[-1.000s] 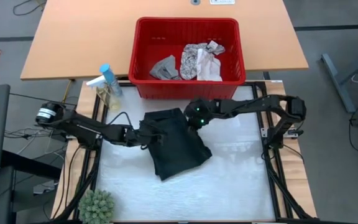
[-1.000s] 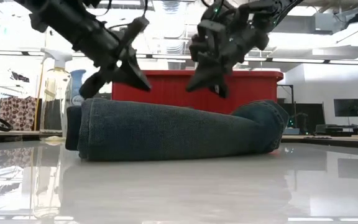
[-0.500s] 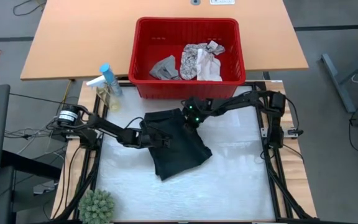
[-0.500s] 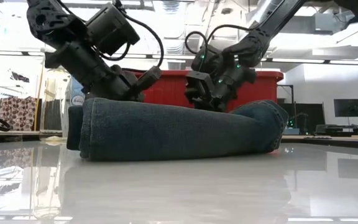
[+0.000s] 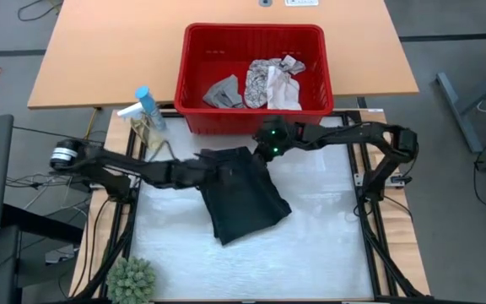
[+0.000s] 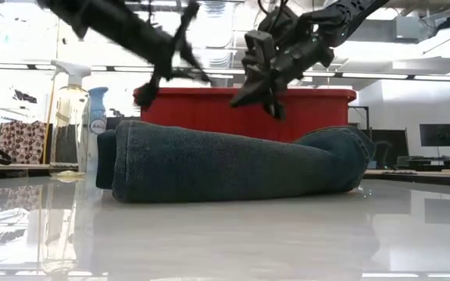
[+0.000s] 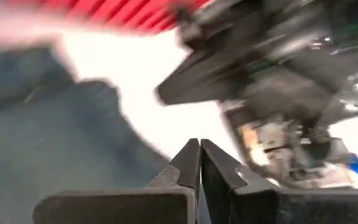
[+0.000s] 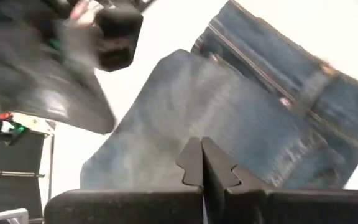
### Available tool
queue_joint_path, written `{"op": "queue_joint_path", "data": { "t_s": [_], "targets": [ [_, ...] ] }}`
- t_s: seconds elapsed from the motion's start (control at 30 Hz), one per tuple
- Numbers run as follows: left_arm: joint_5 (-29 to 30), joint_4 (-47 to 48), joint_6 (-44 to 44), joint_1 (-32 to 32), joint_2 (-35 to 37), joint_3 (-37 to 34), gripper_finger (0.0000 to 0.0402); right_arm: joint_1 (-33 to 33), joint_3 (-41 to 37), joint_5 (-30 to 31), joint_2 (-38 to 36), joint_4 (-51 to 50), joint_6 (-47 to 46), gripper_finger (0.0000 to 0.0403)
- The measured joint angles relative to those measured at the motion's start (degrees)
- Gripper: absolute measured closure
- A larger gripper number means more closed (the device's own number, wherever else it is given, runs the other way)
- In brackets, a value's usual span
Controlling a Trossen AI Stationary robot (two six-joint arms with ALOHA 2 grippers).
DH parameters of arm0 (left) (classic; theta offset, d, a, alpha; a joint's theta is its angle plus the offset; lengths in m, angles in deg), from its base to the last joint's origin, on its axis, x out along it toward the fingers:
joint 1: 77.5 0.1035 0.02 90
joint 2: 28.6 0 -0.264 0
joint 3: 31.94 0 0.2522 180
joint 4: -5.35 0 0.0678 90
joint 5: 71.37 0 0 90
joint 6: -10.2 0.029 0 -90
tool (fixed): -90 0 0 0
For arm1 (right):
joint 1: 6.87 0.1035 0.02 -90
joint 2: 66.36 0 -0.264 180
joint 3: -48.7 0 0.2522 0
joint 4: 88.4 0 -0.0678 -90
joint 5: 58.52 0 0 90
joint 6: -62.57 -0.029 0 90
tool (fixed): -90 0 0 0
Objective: Fold Laundry from Bin
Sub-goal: Fold the blue pants from the red laundry bin
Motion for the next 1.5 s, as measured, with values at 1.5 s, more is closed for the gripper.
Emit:
{"op": "queue_joint_path", "data": {
  "t_s": [1.5],
  "targets": [
    [0.30,32.91,32.29,-8.37,27.90,12.34,0.0401,40.54,24.75,4.16,21.72,-63.64,-42.17,0.0387]
  ]
}}
